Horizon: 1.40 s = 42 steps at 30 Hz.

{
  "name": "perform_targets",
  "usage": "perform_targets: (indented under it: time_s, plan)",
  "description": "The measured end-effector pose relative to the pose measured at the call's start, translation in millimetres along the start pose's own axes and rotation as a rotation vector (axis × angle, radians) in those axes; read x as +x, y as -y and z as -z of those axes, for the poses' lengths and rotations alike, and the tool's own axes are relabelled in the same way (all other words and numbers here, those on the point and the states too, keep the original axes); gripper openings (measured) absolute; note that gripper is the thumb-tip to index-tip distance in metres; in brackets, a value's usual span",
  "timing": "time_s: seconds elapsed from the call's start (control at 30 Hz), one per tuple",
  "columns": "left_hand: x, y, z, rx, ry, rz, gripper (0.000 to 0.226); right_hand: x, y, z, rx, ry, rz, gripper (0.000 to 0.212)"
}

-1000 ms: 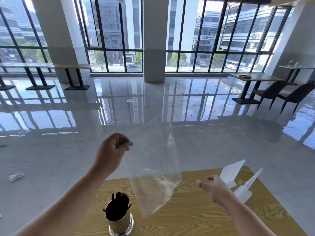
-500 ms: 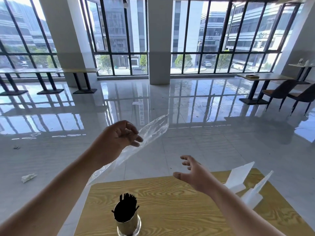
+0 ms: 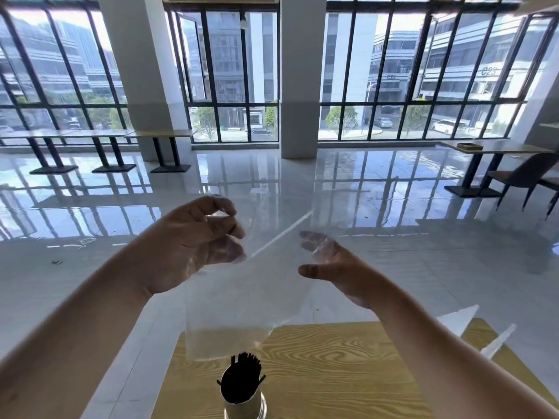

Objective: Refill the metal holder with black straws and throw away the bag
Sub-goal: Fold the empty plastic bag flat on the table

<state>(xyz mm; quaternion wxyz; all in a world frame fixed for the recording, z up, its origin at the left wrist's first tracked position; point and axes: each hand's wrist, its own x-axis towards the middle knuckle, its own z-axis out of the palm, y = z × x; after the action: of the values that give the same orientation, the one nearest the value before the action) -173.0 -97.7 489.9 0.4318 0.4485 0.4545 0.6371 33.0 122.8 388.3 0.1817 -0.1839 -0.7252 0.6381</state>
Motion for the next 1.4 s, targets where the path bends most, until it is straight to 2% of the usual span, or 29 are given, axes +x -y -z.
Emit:
perform_targets:
  time_s: [0.1, 0.17, 0.2, 0.23, 0.3, 0.33, 0.4, 0.43, 0.5, 0.57, 0.63, 0.77, 0.9, 1.03, 1.2, 1.3, 1.33, 1.4]
  plan:
    - [4, 1, 18, -0.018, -0.183, -0.049, 0.012, 2, 7, -7, 0.072, 0.067, -0.014, 0.029]
    - [7, 7, 35, -0.077, -0.344, -0.081, 0.012, 2, 7, -9, 0.178, 0.06, -0.026, 0.01]
    - [8, 11, 45, -0.09, -0.397, -0.077, 0.019, 1, 9, -9, 0.224, 0.05, -0.034, 0.008]
    - [7, 18, 54, -0.091, -0.413, -0.045, 0.036, 0, 10, -8, 0.247, 0.041, -0.033, 0.007]
    - [2, 34, 69, -0.082, -0.367, 0.104, 0.084, -3, 12, -5, 0.273, 0.024, -0.02, 0.009]
    - [-2, 42, 72, -0.057, -0.305, 0.187, 0.1, -4, 12, -3, 0.287, 0.009, -0.014, 0.01]
    - [-11, 59, 71, 0.044, -0.155, 0.312, 0.107, -6, 14, 1, 0.311, -0.039, -0.017, 0.01]
    - [-14, 68, 68, 0.101, -0.112, 0.349, 0.106, -7, 14, 2, 0.318, -0.063, -0.025, 0.009]
    - [-12, 82, 60, 0.175, -0.157, 0.349, 0.093, -8, 12, 5, 0.324, -0.098, -0.038, 0.008]
    - [-6, 91, 51, 0.177, -0.28, 0.291, 0.053, -10, 8, 8, 0.31, -0.153, -0.05, 0.01]
    - [0, 100, 47, 0.211, -0.383, 0.262, 0.023, -12, 2, 12, 0.25, -0.235, -0.063, 0.025]
    - [11, 116, 41, 0.277, -0.382, 0.247, 0.019, -22, -10, 25, 0.223, -0.282, -0.116, 0.032]
    - [25, 133, 36, 0.17, -0.357, 0.249, 0.03, -37, -23, 42, 0.249, -0.301, -0.11, 0.032]
    - [37, 152, 26, 0.112, -0.326, 0.305, 0.031, -52, -36, 54, 0.304, -0.363, -0.123, 0.033]
    - [48, 173, 6, 0.127, -0.288, 0.323, 0.05, -75, -49, 72, 0.354, -0.403, -0.211, 0.04]
    - [46, 182, -4, 0.138, -0.223, 0.344, 0.061, -89, -64, 85, 0.418, -0.41, -0.296, 0.034]
    - [46, 186, -8, 0.161, -0.199, 0.353, 0.058, -94, -71, 90, 0.429, -0.424, -0.329, 0.033]
    - [47, 196, -18, 0.229, -0.117, 0.353, 0.04, -103, -89, 100, 0.384, -0.467, -0.359, 0.043]
